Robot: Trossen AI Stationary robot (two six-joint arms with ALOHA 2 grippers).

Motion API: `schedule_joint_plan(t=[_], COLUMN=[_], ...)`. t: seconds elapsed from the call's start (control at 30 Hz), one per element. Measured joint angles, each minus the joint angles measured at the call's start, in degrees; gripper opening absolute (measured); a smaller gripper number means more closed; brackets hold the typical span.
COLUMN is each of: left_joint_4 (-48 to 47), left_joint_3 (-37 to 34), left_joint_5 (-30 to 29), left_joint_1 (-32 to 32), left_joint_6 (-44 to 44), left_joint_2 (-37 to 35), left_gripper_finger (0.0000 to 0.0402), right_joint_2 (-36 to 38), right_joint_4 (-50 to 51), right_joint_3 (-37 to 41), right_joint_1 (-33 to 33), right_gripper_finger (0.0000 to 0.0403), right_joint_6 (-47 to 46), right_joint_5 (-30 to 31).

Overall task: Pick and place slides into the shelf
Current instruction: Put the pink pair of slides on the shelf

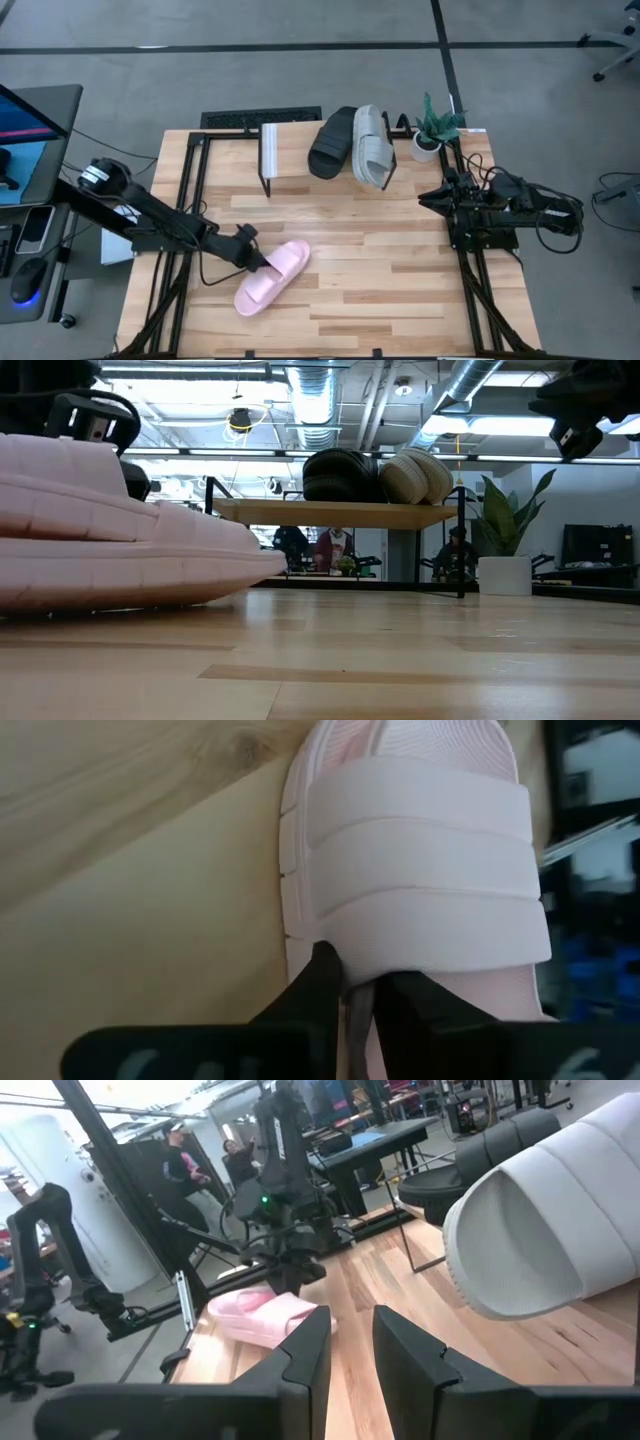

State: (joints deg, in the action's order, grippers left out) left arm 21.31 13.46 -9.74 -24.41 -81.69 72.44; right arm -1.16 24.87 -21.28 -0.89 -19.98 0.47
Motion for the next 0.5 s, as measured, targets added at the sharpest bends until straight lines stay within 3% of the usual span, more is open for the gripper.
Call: schedule_joint_plan(t=[0.13,0.5], left_joint_4=[6.26,5.72], left_joint_3=[-2.60,-0.30], left_joint_5=[-0.45,-4.46], left_joint_1=[-0.32,-0.40], left_joint_6=[-2.84,-2.39], left_joint_2=[2.12,2.33], left_gripper_finger=[0.0026,0.0026], right_joint_2=[0.00,0.02], right_joint_4=[-0.01,-0.01], right_joint_3=[0.00,0.00], right_joint_1=[0.00,0.00], right_gripper_finger=[0.0069,0.0069], right_joint_6=[-0.18,-0.18], right_joint_5=[0.00,0.02])
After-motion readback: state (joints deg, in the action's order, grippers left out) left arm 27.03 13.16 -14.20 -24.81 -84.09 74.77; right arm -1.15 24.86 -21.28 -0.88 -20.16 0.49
